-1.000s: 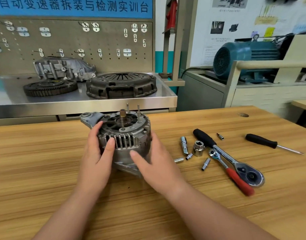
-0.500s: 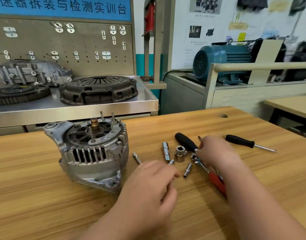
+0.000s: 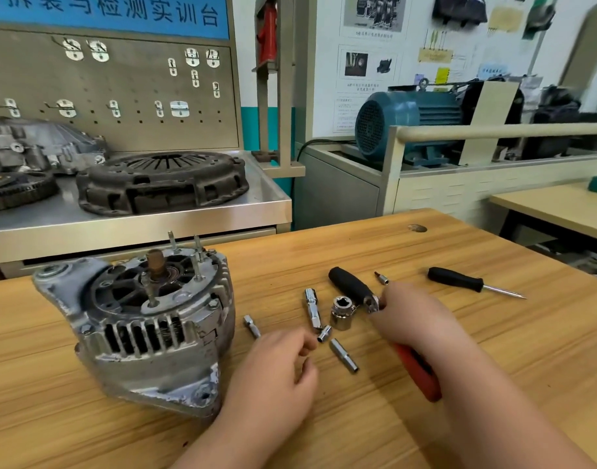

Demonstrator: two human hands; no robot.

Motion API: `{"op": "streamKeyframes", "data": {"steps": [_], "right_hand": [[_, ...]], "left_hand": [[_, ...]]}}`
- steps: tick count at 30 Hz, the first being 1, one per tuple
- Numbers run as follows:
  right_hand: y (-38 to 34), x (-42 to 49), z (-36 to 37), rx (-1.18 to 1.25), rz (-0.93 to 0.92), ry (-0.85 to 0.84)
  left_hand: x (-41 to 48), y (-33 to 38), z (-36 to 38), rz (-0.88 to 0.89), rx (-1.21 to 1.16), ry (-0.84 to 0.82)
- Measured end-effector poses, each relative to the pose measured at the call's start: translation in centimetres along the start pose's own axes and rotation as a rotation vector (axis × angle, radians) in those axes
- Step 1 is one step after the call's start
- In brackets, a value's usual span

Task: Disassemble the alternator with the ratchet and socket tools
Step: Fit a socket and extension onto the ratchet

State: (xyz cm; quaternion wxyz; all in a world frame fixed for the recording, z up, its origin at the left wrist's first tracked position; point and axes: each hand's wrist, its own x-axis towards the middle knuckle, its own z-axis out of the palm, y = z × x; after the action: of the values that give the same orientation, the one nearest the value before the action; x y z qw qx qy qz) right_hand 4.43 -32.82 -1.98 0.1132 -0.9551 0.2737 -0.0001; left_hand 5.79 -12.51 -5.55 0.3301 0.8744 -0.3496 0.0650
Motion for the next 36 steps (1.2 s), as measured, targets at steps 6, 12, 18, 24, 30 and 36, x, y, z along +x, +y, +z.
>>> {"op": "streamKeyframes", "data": {"steps": [6, 12, 18, 24, 30, 36], "right_hand": [[0.5, 0.2, -0.1, 0.571, -0.036, 0.170], [0.0, 0.7, 1.3, 0.670, -0.140, 0.241], [-1.4, 0.4, 2.1, 1.028, -0.179, 0.073], [-1.1, 0.1, 0.5, 1.736, -0.022, -0.530], [-0.5, -0.2, -0.4, 2.039, -0.153, -0.841], [2.1, 0.2, -2.2, 2.149, -0.137, -0.403]], "left_hand": [[-0.1, 0.3, 1.0, 0.021, 0.059, -0.006], [-0.1, 0.2, 1.4, 0.024, 0.133, -0.014], [-0.2, 0.5, 2.0, 0.066, 0.209, -0.070], [-0.1, 0.8, 2.3, 0.171, 0.207, -0.145], [-0.1, 0.7, 2.5, 0.188, 0.196, -0.185], [-0.2, 1.0, 1.7, 0.106, 0.167, -0.154]]}}
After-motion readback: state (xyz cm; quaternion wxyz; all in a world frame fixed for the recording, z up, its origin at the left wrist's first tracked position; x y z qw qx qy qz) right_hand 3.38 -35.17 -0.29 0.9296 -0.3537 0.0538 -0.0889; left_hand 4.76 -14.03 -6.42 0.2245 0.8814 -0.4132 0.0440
